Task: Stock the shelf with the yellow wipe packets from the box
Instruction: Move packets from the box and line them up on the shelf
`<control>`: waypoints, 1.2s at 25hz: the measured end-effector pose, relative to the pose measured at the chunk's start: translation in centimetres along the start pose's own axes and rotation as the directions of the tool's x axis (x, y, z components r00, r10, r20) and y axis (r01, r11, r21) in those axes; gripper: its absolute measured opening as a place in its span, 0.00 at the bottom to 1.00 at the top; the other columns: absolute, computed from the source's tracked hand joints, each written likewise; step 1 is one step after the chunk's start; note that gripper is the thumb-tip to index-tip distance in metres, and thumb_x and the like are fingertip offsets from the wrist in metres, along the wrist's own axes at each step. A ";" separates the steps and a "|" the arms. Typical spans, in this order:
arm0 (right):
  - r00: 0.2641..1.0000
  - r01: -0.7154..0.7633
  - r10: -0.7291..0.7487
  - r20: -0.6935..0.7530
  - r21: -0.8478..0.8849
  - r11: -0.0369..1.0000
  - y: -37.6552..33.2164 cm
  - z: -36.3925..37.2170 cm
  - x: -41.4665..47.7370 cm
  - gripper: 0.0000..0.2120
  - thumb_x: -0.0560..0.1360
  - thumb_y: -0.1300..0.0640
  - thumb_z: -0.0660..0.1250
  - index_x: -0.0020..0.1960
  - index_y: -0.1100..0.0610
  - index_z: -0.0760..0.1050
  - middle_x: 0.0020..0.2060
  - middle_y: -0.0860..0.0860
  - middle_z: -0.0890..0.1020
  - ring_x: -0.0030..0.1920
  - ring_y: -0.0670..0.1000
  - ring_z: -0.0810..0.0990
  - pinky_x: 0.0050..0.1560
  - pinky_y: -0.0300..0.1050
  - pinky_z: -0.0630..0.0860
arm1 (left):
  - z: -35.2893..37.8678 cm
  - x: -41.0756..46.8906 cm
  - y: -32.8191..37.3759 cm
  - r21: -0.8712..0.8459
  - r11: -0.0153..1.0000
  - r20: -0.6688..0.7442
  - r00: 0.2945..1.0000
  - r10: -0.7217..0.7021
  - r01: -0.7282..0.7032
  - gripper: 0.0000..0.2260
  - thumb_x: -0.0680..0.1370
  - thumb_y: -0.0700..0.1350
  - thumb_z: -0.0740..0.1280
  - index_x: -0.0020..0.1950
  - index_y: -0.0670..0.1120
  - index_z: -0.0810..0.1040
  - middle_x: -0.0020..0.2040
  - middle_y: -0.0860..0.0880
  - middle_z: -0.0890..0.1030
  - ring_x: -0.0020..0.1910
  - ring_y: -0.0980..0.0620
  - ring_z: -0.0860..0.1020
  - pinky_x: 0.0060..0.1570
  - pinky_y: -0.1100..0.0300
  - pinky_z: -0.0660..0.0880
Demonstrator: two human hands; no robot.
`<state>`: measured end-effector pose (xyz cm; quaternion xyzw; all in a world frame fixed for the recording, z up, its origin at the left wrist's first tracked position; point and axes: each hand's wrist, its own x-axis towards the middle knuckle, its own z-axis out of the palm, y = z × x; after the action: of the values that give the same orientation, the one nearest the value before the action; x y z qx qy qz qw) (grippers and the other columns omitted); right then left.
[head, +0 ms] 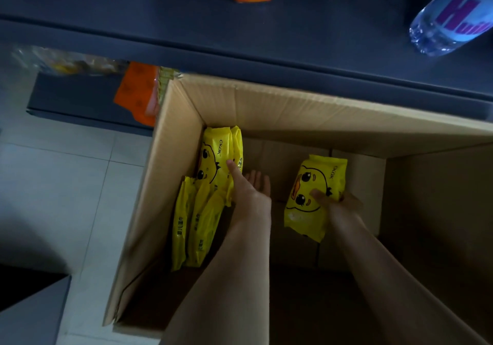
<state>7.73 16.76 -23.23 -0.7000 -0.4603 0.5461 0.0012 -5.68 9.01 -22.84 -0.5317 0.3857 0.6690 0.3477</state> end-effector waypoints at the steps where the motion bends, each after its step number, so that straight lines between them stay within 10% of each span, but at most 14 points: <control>1: 1.000 0.002 -0.002 0.004 0.009 1.000 0.2 -0.1 0.1 0.17 0.70 0.57 0.73 0.58 0.58 0.75 0.53 0.55 0.81 0.52 0.57 0.80 0.55 0.52 0.76 | 0.2 0.2 -0.1 -0.043 0.999 -0.007 1.000 0.015 -0.015 0.31 0.74 0.60 0.64 0.68 0.40 0.68 0.65 0.45 0.75 0.64 0.48 0.74 0.61 0.57 0.73; 6: 0.999 0.024 -0.027 0.023 0.095 0.995 0.2 -0.8 -0.4 0.13 0.71 0.58 0.72 0.54 0.54 0.73 0.48 0.52 0.80 0.45 0.53 0.78 0.49 0.49 0.76 | -0.5 -1.3 -1.0 0.042 0.998 0.096 0.994 0.045 -0.049 0.20 0.80 0.51 0.58 0.68 0.43 0.68 0.68 0.48 0.72 0.67 0.53 0.71 0.56 0.64 0.68; 9: 0.995 0.093 -0.094 0.018 0.067 0.993 -0.7 -2.6 -2.0 0.11 0.73 0.55 0.70 0.52 0.52 0.71 0.39 0.45 0.76 0.38 0.46 0.75 0.35 0.40 0.70 | -1.1 -3.1 -1.9 0.016 1.000 -0.032 0.999 -0.007 0.008 0.09 0.77 0.44 0.65 0.50 0.39 0.75 0.57 0.43 0.80 0.57 0.50 0.79 0.49 0.62 0.75; 12: 0.982 0.180 -0.179 -0.057 0.015 0.984 -1.9 -5.1 -4.1 0.09 0.72 0.53 0.72 0.44 0.54 0.73 0.40 0.48 0.79 0.44 0.54 0.80 0.43 0.50 0.79 | -2.4 -6.2 -2.7 0.191 0.980 -0.041 0.997 -0.058 0.065 0.07 0.75 0.41 0.68 0.47 0.38 0.73 0.45 0.44 0.81 0.46 0.48 0.81 0.43 0.60 0.78; 17: 0.948 0.275 -0.280 -0.153 -0.050 0.960 -5.2 -10.6 -11.0 0.10 0.70 0.54 0.74 0.39 0.55 0.73 0.39 0.53 0.80 0.42 0.56 0.80 0.46 0.52 0.78 | -4.9 -15.0 -1.3 0.706 0.664 0.137 0.968 0.210 -0.244 0.08 0.75 0.38 0.69 0.37 0.43 0.73 0.36 0.48 0.75 0.38 0.49 0.76 0.47 0.57 0.77; 22: 0.901 0.383 -0.388 -0.196 -0.064 0.922 -8.9 -14.9 -22.0 0.11 0.70 0.54 0.74 0.37 0.54 0.72 0.34 0.51 0.78 0.39 0.55 0.78 0.40 0.45 0.75 | -6.3 -27.0 4.6 0.708 -0.431 0.701 0.631 0.332 -0.560 0.10 0.76 0.45 0.66 0.38 0.41 0.71 0.34 0.46 0.74 0.39 0.45 0.74 0.36 0.56 0.65; 26: 0.817 0.531 -0.537 -0.212 -0.089 0.843 -12.5 -18.9 -33.3 0.08 0.71 0.56 0.73 0.40 0.55 0.73 0.36 0.53 0.78 0.40 0.56 0.77 0.38 0.44 0.69 | -7.7 -39.3 8.5 0.389 -0.572 0.919 0.258 0.300 -0.722 0.05 0.78 0.44 0.64 0.49 0.43 0.73 0.42 0.43 0.80 0.44 0.41 0.78 0.36 0.56 0.63; 30: 0.711 0.655 -0.683 -0.168 -0.196 0.730 -17.4 -23.3 -43.3 0.07 0.71 0.56 0.72 0.40 0.55 0.74 0.33 0.48 0.76 0.39 0.53 0.74 0.35 0.43 0.64 | -7.3 -50.6 11.0 0.185 -0.638 0.976 0.062 0.211 -0.748 0.08 0.79 0.45 0.61 0.56 0.44 0.72 0.40 0.49 0.79 0.41 0.46 0.78 0.34 0.57 0.66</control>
<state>15.27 10.54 28.00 -0.5421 -0.7117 0.3949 0.2090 -2.31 -5.35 27.37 0.4166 0.8345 0.3437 0.1092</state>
